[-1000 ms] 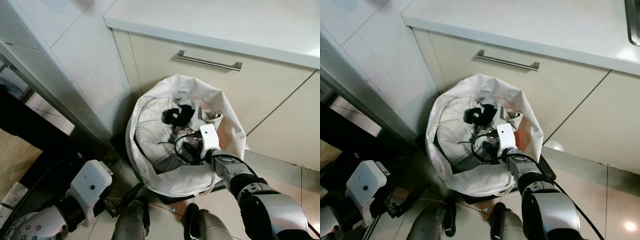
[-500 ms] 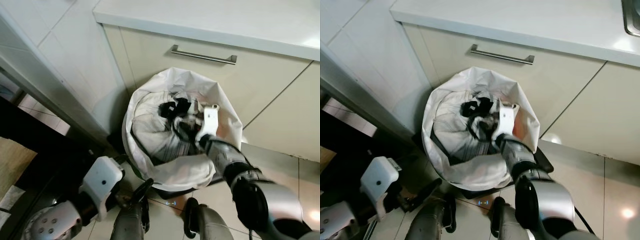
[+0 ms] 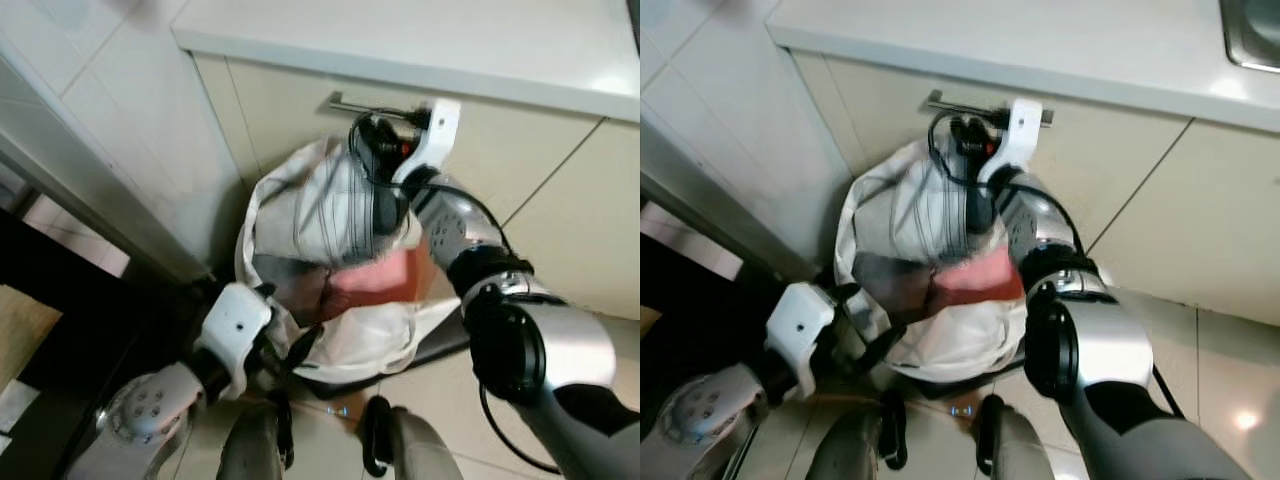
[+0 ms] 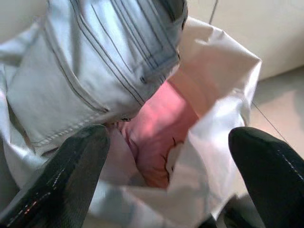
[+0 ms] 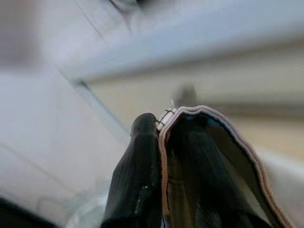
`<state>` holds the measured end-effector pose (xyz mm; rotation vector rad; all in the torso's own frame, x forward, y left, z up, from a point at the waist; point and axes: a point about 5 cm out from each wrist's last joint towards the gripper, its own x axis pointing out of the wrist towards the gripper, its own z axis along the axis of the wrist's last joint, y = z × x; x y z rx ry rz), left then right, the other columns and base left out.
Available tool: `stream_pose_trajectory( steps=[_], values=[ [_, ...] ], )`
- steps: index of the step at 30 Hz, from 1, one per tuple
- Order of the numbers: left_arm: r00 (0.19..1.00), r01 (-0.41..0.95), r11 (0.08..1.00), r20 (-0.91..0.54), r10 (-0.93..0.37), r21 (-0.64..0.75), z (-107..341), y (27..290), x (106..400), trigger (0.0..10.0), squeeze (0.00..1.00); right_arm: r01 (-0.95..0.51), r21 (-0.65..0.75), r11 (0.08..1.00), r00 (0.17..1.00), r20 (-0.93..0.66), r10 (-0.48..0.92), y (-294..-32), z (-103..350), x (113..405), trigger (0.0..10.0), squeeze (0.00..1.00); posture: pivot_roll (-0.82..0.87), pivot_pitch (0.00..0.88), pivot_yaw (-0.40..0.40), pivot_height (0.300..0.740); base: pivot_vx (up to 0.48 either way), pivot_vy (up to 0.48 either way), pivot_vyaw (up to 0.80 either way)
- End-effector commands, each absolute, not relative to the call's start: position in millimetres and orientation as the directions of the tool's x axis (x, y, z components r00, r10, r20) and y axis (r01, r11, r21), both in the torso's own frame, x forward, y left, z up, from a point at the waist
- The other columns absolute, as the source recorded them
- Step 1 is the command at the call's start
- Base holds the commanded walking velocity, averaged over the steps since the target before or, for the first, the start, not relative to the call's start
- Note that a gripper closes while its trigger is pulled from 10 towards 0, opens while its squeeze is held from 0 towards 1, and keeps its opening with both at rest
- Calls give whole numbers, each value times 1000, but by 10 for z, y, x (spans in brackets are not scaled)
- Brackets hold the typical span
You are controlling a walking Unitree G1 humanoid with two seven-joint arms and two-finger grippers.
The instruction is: Clothes washing
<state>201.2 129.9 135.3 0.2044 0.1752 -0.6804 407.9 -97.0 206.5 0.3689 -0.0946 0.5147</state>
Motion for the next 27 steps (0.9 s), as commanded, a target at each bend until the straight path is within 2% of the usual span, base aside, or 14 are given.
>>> stream_pose_trajectory(
  steps=[1,3,6,10,11,14,17,27],
  values=[
    [798,594,788,-245,-551,162,1253,1304,2108,10000,0,-548,246,800,829,293,477,-973,2448,4127,0,0,50,134,-19,740,0,0,0],
    [859,496,849,-252,-447,184,1176,1366,2257,10000,0,-572,187,799,799,346,491,-977,2713,4149,0,0,38,96,-33,740,0,0,0],
    [889,433,886,-239,-389,168,1144,1397,2352,10000,0,-577,149,803,786,369,496,-995,2854,4156,0,0,33,80,-40,740,0,0,0],
    [971,211,968,-144,-192,134,1188,1512,2592,10000,0,-568,40,822,760,409,506,-1067,3142,4153,0,0,23,0,-78,740,0,0,0],
    [983,149,981,-129,-133,123,1186,1557,2652,10000,0,-562,13,827,754,420,505,-1087,3186,4146,0,0,22,0,-83,740,0,0,0],
    [990,88,990,-116,-74,114,1170,1600,2727,10000,0,-554,-8,833,750,428,503,-1105,3216,4142,0,0,20,0,-87,740,0,0,0],
    [996,-41,994,-71,49,105,1183,1738,2846,10000,0,-551,-42,834,735,448,509,-1137,3166,4110,0,0,9,0,-89,740,0,0,0],
    [993,-116,983,15,115,141,1238,1934,2905,10000,0,-438,-131,889,784,427,450,-1248,2578,3810,0,0,-15,0,-75,740,0,0,0]
  ],
)
